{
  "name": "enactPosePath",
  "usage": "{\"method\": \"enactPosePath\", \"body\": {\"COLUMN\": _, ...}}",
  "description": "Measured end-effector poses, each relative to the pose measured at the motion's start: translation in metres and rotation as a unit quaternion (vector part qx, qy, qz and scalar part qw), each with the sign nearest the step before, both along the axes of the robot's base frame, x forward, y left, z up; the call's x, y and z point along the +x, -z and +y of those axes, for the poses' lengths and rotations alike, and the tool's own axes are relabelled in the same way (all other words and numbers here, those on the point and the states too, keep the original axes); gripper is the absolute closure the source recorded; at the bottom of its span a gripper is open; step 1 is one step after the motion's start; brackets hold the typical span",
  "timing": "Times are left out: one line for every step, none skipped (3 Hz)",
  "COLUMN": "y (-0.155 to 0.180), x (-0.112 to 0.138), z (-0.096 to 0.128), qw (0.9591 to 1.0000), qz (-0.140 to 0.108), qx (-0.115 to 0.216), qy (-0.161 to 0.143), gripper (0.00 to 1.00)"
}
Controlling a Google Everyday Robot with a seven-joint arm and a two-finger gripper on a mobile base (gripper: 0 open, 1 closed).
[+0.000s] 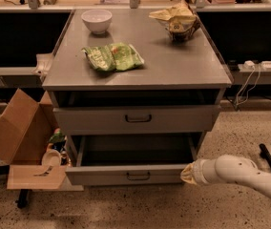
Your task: Close middle drawer
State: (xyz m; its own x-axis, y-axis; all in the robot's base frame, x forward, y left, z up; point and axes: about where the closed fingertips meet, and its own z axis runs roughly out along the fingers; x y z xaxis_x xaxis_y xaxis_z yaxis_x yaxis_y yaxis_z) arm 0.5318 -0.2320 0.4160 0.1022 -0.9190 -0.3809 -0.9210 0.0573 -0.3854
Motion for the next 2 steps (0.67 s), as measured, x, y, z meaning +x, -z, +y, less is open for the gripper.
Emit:
{"method": "enactPosePath", "body": {"y": 0.0000, "x": 0.0000, "z": 0.0000, "qw": 1.0000, "qz": 0.000, "qx": 0.000, "qy": 0.000, "gripper": 0.50}}
{"method": "enactPosePath", "body": {"y": 0.0000, "x": 0.0000, "z": 0.0000, "qw": 1.0000, "qz": 0.000, "qx": 0.000, "qy": 0.000, "gripper": 0.27}}
